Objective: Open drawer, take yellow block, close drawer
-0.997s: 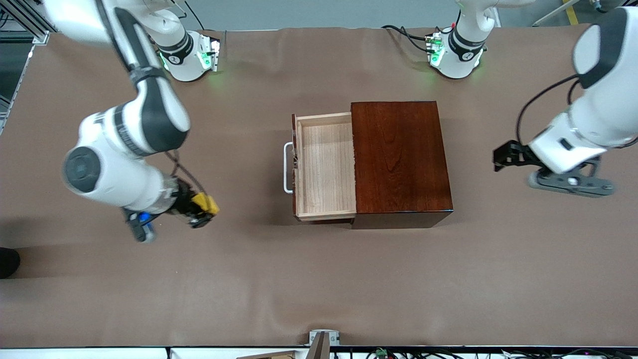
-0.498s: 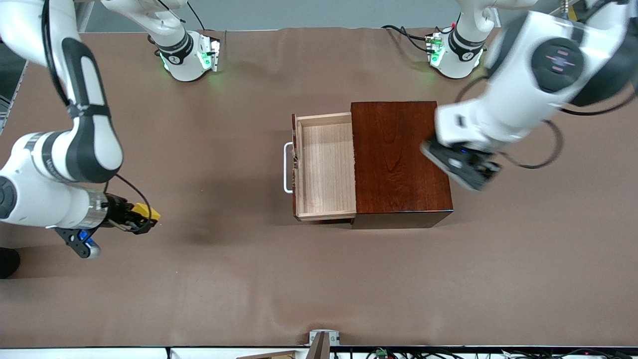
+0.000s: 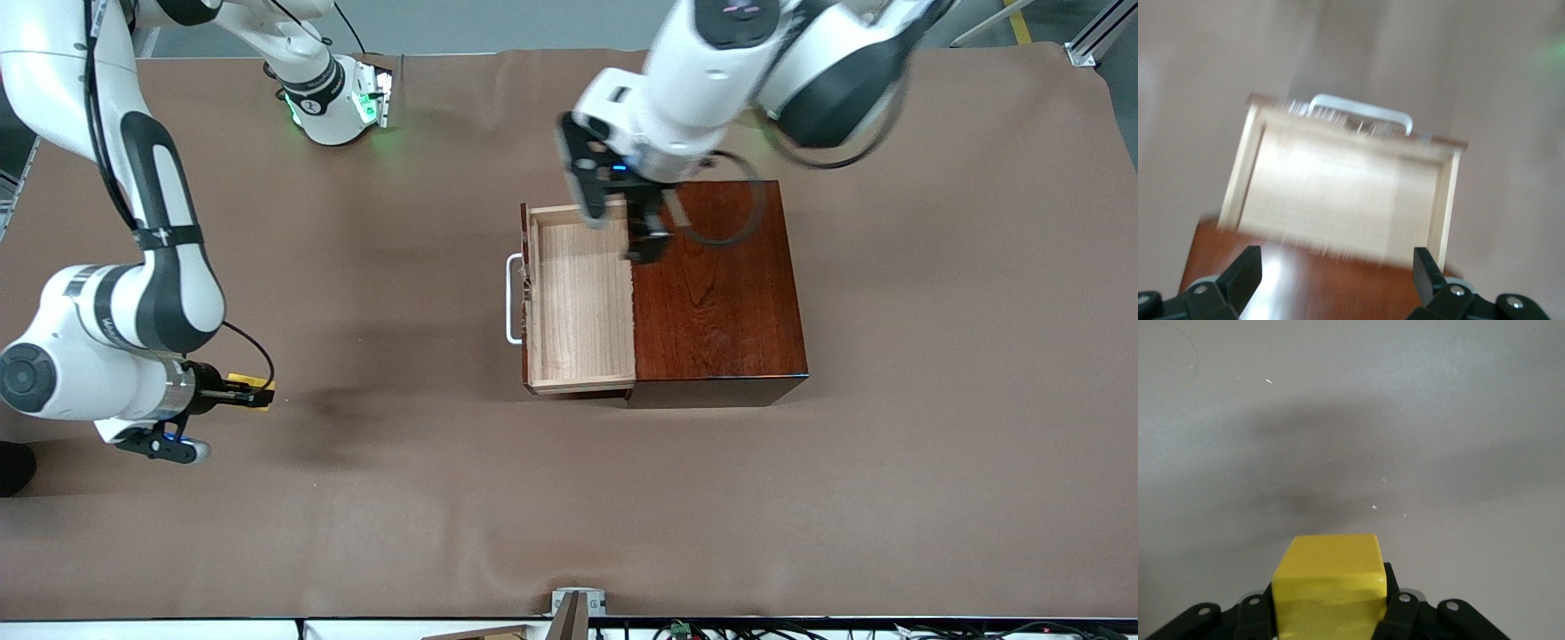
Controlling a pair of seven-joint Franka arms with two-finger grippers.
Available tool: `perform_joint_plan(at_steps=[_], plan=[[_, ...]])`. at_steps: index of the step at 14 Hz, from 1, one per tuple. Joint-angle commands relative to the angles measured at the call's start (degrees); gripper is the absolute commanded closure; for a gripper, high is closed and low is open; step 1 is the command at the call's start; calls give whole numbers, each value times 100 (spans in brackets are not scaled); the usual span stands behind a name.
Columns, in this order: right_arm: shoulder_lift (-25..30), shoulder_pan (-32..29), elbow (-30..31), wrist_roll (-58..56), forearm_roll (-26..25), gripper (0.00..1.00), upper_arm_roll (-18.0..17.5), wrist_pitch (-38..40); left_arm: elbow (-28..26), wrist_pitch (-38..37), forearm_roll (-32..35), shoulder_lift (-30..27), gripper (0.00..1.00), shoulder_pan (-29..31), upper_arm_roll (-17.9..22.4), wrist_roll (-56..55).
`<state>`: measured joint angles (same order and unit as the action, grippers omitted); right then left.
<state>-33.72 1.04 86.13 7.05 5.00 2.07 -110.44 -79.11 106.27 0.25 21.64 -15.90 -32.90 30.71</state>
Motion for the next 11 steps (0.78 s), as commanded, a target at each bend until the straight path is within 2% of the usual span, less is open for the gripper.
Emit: perform_joint_plan(at_steps=[1,5,9,11], plan=[[-3,1,131,-326,-192,100,-58,-241,511,725,-17,857,0,-527,3,172],[-161,-95,482,-879,-412,100,-58,-925,520,1658,1,1403,0,-1011,309,189],[-266,-297,711,-1047,-412,100,-58,-1164,677,2231,1,1807,0,-2274,1555,460],[-328,-359,1096,-1047,-412,100,-58,-1662,740,2345,1,1948,0,-2750,2040,576]])
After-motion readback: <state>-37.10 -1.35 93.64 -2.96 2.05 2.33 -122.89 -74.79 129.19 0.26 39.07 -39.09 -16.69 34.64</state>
